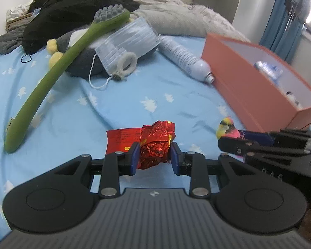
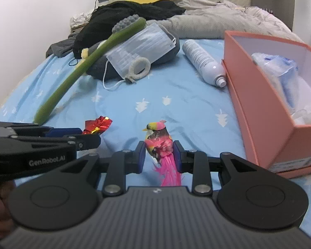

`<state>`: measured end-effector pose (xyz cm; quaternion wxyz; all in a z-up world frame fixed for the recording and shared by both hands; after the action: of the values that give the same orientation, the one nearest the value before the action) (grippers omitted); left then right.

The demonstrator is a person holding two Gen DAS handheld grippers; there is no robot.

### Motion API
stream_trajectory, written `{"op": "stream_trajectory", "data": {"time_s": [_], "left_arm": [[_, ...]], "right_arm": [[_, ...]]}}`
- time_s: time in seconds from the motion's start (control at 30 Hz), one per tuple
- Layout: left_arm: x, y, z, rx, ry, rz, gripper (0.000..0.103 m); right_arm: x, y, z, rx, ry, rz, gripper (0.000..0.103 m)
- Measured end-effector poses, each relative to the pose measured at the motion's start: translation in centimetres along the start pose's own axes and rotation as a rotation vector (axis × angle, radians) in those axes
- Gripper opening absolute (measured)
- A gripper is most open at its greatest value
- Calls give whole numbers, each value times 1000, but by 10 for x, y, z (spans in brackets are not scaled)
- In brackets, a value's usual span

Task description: Organize soft objects

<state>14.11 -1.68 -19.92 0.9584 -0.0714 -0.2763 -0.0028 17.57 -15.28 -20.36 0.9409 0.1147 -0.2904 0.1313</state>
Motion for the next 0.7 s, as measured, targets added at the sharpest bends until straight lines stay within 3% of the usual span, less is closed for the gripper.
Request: {"op": "stream_trajectory", "data": {"time_s": [0.3, 0.7], "left_arm": [[12, -16, 42, -67, -66, -10, 36], [65, -60, 105, -182, -204, -75, 36]], "right_arm": [[5, -2, 43, -37, -82, -29, 32], [38, -26, 115, -101, -272, -62, 32]]}}
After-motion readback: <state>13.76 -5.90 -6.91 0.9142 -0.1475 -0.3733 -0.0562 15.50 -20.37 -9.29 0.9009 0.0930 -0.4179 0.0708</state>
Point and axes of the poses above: each gripper's, at about its wrist camera, not at the fingertips, and z roughly against the way its jaws point, y to its left, x to its top, the point moved 1 cm from there along -z, roughly the way its jaws point, and after that the axes turned 12 degrees about y, right-handed, at the moved point
